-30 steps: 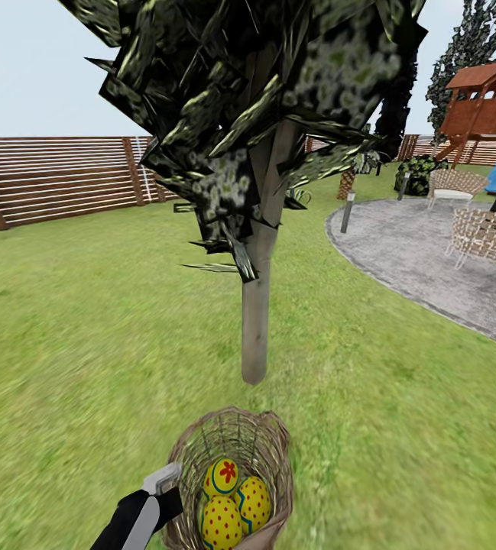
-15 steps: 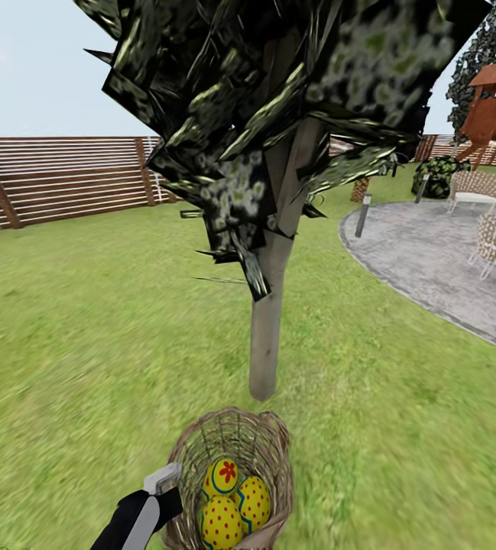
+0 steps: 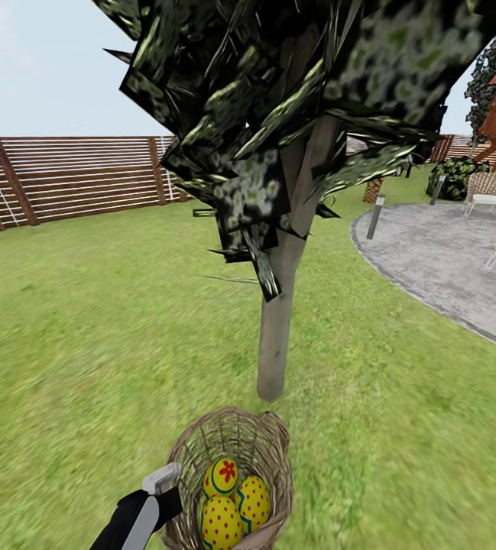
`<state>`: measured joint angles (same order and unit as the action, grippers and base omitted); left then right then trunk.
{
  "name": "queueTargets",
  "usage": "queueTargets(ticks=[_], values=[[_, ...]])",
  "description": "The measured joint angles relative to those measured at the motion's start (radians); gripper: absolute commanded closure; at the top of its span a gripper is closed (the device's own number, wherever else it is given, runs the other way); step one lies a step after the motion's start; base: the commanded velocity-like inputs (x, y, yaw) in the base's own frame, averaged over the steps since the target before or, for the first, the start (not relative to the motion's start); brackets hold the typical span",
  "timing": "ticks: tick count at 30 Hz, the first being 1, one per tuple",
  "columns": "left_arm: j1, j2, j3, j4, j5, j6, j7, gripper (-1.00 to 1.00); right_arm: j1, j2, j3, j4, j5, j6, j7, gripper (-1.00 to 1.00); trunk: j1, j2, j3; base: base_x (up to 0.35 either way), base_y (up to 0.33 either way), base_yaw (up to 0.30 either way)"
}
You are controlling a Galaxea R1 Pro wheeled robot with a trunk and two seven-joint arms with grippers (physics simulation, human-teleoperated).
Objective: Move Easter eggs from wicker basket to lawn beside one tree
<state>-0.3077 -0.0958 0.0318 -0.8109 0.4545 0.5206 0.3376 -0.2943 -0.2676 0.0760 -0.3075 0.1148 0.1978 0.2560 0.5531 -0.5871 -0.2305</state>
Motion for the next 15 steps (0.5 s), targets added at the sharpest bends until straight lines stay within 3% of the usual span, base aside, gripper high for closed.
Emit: queueTargets(ticks=[12, 15], values=[[0.000, 0.000, 0.002, 0.009, -0.001, 0.001, 0.007, 1.00, 0.000, -0.006, -0.002, -0.011, -0.002, -0.001, 0.001, -1.00, 0.046, -0.084, -0.038, 0.014, 0.000, 0.000], [0.001, 0.005, 0.002, 0.006, -0.005, 0.004, 0.005, 1.00, -0.006, -0.008, 0.000, -0.028, -0.006, 0.001, -0.005, -1.00, 0.046, -0.084, -0.038, 0.000, 0.000, 0.000]])
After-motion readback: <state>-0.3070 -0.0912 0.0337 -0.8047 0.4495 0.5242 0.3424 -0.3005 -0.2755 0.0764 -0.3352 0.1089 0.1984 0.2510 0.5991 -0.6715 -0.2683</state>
